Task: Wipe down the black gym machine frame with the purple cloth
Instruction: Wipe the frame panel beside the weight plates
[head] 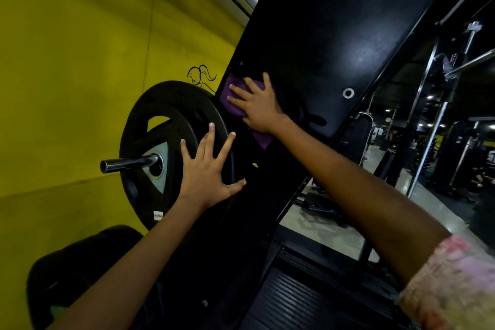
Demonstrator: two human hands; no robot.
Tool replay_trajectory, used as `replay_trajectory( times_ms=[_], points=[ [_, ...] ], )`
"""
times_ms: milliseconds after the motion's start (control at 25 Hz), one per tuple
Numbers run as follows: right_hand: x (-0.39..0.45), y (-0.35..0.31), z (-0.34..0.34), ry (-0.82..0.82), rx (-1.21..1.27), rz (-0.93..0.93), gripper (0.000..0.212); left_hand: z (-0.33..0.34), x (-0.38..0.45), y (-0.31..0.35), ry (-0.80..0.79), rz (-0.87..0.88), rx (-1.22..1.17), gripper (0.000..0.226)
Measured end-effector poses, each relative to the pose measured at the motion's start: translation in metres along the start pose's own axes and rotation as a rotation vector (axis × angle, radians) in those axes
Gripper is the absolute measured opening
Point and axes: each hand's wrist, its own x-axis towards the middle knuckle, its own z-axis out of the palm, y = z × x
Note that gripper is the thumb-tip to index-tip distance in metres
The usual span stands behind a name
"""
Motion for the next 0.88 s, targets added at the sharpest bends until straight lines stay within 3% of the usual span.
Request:
replay_trajectory(
  times_ms=[360,440,560,680,880],
  points=[
    [-0.066,-0.019,0.039,-0.185,-0.157,-0.471,0.057,0.003,-0.001,-0.002,0.029,0.007,-0.035,0.097],
    [-0.084,-0.006,0.044,-0.052,-0.143,-0.566,0.065,0.004,-0.003,-0.002,0.035,0.014,-0.041,0.095],
    [-0.096,0.018,0.051,0.261,-0.114,-0.317,0.075,0.007,-0.005,-0.002,0.046,0.021,-0.059,0.093],
    [-0.103,0.003,0.058,0.269,-0.108,-0.043,0.072,0.009,-0.007,-0.001,0.055,0.022,-0.063,0.09],
    [-0.114,-0.015,0.081,0.384,-0.152,-0.245,0.071,0.016,-0.035,0.001,0.062,0.036,-0.117,0.088]
  ],
)
